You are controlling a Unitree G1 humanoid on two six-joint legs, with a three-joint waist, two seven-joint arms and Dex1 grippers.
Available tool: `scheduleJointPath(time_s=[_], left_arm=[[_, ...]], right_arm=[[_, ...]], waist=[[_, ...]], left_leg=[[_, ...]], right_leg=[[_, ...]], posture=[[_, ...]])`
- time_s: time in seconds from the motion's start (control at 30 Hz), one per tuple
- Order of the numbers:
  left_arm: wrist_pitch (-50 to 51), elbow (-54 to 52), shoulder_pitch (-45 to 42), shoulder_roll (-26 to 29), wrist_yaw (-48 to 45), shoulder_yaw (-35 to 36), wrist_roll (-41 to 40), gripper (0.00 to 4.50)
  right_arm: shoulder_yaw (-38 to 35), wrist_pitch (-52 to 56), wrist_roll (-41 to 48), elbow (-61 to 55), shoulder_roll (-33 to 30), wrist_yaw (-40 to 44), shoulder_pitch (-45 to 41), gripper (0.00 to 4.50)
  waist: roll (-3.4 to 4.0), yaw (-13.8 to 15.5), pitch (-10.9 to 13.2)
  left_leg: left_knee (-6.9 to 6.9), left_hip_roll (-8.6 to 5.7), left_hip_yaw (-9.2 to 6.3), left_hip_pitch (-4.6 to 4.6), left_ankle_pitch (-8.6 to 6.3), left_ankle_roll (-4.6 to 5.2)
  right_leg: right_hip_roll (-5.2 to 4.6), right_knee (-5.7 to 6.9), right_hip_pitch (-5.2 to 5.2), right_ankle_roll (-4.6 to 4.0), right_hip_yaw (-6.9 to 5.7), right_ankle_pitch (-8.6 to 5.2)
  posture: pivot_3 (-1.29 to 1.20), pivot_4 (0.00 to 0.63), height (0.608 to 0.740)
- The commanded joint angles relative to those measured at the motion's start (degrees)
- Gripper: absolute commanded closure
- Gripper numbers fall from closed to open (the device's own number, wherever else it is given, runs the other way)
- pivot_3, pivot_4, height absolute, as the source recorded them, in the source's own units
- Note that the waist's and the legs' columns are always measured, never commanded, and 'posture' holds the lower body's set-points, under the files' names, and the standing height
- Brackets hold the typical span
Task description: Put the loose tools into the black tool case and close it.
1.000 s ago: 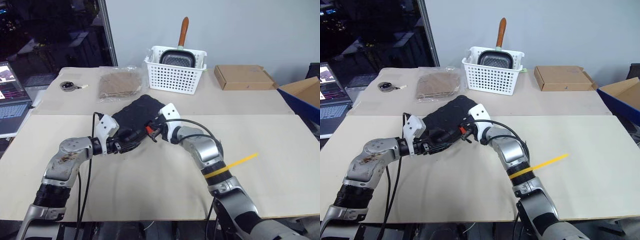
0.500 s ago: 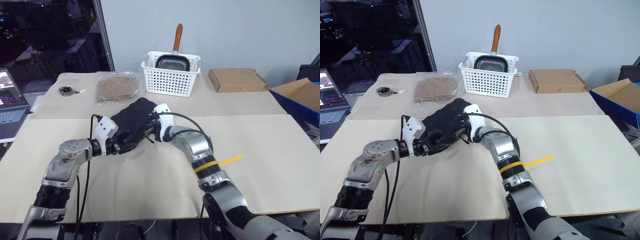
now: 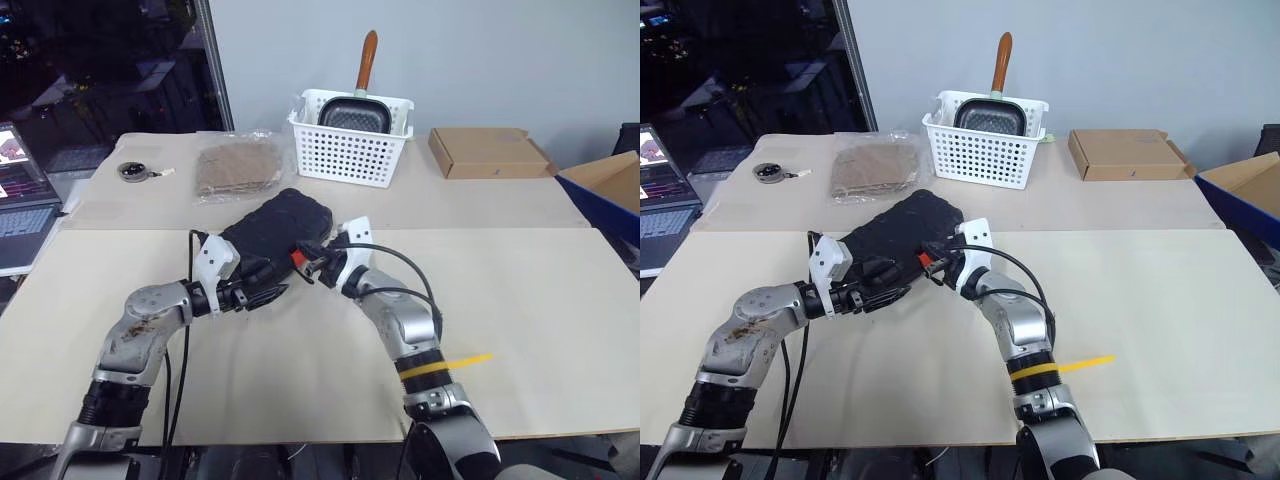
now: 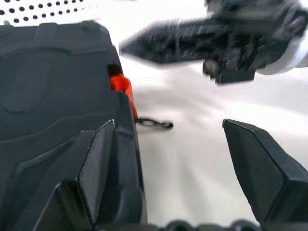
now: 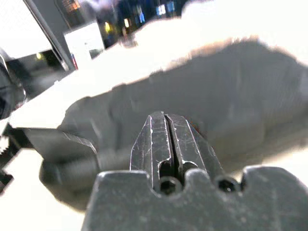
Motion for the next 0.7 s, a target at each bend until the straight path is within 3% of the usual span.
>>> scheduleJointPath(time_s=[0.03,0.13,0.37,0.5,0.53,0.7], left_arm=[[3.1,-9.3,3.0,1.8,0.6,6.0,-6.1,0.02],[6.2,-16.0,8.3,4.3,0.6,10.0,-10.2,0.00],[13.3,-28.3,24.7,9.7,1.2,23.8,-19.8,0.00],[13.1,-29.7,33.5,11.2,-0.4,30.1,-20.0,0.00],[13.0,-29.8,35.0,11.3,-0.8,31.2,-20.1,0.00],[13.7,-28.7,37.6,12.4,-2.3,34.2,-22.7,0.00]], right_arm=[[2.2,1.6,0.6,-15.2,-8.2,5.6,5.7,3.36],[1.2,5.8,3.5,-25.4,-17.5,10.6,11.8,2.38],[-16.2,9.9,12.6,-37.2,-39.2,22.0,28.0,0.07],[-25.5,4.4,13.7,-36.7,-44.7,27.8,37.9,0.07],[-27.0,3.6,14.1,-36.5,-45.1,28.6,39.5,0.07],[-29.0,1.3,14.2,-34.6,-45.4,29.2,41.7,0.07]], waist=[[0.00,0.5,0.0],[-0.02,0.8,0.0],[-0.17,1.5,0.5],[-0.27,2.5,1.1],[-0.28,2.5,1.2],[-0.30,2.5,1.3]], left_leg=[[0.07,0.00,-0.01,-0.07,0.09,-0.16],[0.06,-0.03,-0.01,-0.11,-0.22,0.26],[0.18,-0.21,0.01,0.12,-0.44,0.53],[0.15,-0.21,-0.01,0.92,-0.44,0.50],[0.15,-0.18,-0.01,1.10,-0.44,0.46],[0.16,-0.12,-0.01,1.14,-0.33,0.17]], right_leg=[[0.04,-0.06,0.00,0.01,-0.04,0.00],[-0.07,-0.29,0.09,0.19,-0.03,-0.11],[-0.16,-0.60,0.30,0.42,-0.10,-0.25],[-0.14,-0.58,1.01,0.30,-0.13,-0.39],[-0.15,-0.55,1.14,0.62,-0.14,-0.71],[-0.16,-0.48,1.15,0.26,-0.07,-0.68]], posture=[[0.00,0.150,0.740],[0.00,0.150,0.740],[0.00,0.150,0.740],[0.00,0.150,0.740],[0.00,0.150,0.740],[0.00,0.150,0.740]])
